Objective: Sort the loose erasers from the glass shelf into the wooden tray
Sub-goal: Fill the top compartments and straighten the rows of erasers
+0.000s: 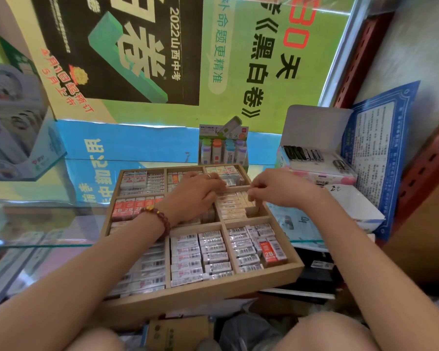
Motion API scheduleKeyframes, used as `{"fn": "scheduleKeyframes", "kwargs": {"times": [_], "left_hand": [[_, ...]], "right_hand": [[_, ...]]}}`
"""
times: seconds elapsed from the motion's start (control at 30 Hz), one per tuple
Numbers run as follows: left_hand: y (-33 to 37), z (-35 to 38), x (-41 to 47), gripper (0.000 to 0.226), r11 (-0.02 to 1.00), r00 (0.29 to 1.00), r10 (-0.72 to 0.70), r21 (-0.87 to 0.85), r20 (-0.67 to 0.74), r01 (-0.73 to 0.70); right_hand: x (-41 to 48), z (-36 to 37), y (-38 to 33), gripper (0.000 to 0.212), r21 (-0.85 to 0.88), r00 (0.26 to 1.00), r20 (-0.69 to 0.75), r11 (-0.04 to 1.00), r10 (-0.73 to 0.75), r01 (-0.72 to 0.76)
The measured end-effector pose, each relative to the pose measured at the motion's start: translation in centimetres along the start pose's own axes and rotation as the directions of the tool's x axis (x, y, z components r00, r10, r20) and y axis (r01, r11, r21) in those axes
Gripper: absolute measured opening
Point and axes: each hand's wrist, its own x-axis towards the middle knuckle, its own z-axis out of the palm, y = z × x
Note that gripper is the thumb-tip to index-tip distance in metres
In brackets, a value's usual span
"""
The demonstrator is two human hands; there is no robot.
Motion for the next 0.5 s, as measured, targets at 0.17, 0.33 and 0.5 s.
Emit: {"fn": "scheduleKeyframes", "kwargs": {"times": [0.17,0.33,0.5], "left_hand": [[-0.9,-0.8,-1.8,0.042,0.974,0.989,-0.085,-0.221,-0.121,0.057],[0.3,-1.9,-4.1,0.046,0.982,0.994,-0.075,-0.168,0.078,0.087],[-0.8,-1.1,-5.3,0.040,0.971,0.987,-0.101,-0.203,0.121,0.124]], "right_hand": [[-1.9,3.7,-3.2,0.013,-0.274,0.994,-0.040,0.955,0.104,-0.111],[-2.1,5.1,-3.5,0.026,-0.203,0.986,-0.139,0.972,0.094,-0.121],[-2.5,5.8,-2.7,0.031,-0.235,0.977,-0.210,0.967,0.045,-0.095]]}}
